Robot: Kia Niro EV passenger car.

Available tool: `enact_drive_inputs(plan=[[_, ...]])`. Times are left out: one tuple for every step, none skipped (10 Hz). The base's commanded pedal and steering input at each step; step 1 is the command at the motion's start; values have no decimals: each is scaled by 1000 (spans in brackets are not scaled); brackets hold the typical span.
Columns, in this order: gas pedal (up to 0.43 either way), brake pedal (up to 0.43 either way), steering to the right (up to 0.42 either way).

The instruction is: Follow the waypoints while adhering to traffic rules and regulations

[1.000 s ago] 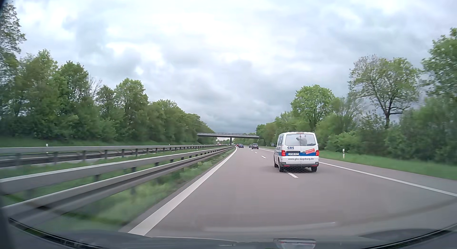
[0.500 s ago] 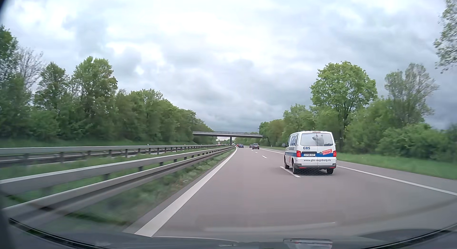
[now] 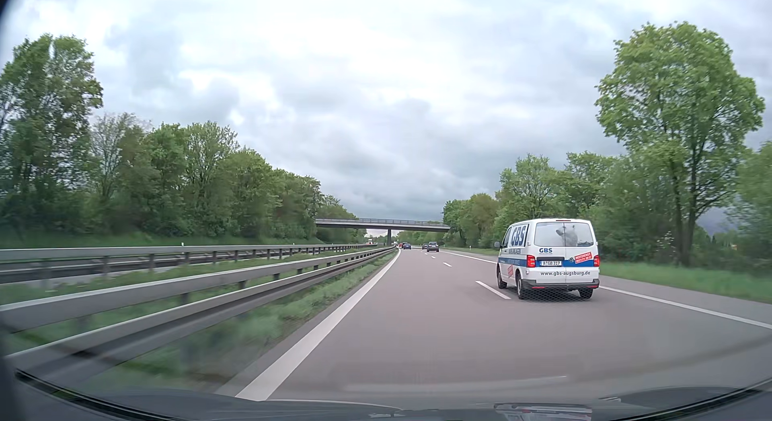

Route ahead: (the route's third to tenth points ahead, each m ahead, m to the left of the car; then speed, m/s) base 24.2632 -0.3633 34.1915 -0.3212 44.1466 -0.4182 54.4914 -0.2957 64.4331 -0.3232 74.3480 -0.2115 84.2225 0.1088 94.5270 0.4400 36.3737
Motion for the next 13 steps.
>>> enact_drive_inputs(plan=[[661, 12, -2], [661, 12, -2], [661, 12, -1], [661, 12, 0], [661, 12, 0], [661, 12, 0], [661, 6, 0], [661, 6, -1], [661, 12, -2], [661, 12, -2], [661, 12, -4], [661, 12, -4], [661, 12, -4]])
